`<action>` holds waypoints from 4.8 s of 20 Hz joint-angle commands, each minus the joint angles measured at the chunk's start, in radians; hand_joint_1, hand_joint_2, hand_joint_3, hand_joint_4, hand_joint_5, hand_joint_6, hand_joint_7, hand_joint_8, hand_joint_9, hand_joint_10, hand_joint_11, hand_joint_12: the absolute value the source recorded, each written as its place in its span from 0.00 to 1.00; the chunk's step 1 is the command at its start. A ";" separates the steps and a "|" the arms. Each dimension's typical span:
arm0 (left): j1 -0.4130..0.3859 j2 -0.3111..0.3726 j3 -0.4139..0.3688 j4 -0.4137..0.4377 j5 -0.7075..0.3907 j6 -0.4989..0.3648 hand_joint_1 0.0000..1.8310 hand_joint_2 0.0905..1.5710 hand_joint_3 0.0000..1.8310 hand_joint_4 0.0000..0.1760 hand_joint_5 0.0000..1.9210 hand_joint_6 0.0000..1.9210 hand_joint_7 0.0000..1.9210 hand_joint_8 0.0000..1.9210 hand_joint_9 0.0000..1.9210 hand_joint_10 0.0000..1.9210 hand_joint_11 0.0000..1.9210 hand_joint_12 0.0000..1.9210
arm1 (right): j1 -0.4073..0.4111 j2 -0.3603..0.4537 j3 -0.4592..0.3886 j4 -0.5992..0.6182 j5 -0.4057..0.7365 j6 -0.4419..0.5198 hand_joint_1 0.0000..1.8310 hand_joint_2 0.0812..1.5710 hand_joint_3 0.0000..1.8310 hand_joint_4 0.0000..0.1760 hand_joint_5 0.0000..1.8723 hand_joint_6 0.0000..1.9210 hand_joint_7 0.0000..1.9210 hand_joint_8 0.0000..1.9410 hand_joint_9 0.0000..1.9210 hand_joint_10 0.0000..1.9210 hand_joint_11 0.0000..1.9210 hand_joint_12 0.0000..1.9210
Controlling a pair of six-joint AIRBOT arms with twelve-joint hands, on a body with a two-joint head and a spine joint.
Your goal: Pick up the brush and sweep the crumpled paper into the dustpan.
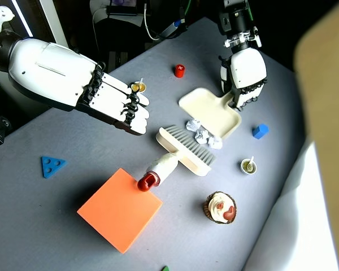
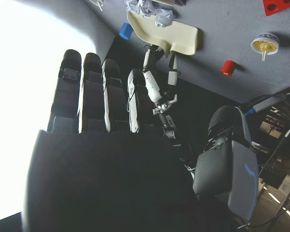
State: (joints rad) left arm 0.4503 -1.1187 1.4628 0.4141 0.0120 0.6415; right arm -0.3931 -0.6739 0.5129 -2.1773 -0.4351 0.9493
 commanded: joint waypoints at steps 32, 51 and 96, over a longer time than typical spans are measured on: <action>-0.052 -0.041 0.099 -0.005 -0.061 0.032 0.76 0.65 0.00 0.00 0.55 0.41 0.58 0.33 0.54 0.56 0.45 0.47 | -0.148 -0.349 0.134 -0.095 -0.709 -0.344 0.65 0.62 0.00 0.00 0.03 0.00 0.03 0.00 0.06 0.00 0.09 0.01; -0.087 -0.113 0.202 -0.005 -0.082 0.104 0.76 0.64 0.00 0.00 0.56 0.38 0.63 0.24 0.56 0.53 0.48 0.43 | -0.155 -0.675 0.373 -0.079 -1.024 -0.345 0.65 0.60 0.00 0.00 0.05 0.00 0.04 0.00 0.07 0.00 0.10 0.01; -0.099 -0.161 0.267 -0.019 -0.180 0.204 0.76 0.66 0.00 0.00 0.51 0.48 0.60 0.31 0.52 0.58 0.44 0.46 | -0.188 -0.949 0.794 -0.108 -1.060 -0.283 0.65 0.61 0.00 0.00 0.16 0.01 0.16 0.01 0.16 0.01 0.16 0.02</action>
State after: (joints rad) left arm 0.3565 -1.2823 1.7203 0.3920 -0.0872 0.8360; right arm -0.5793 -1.6264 1.3006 -2.1914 -1.4143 0.6685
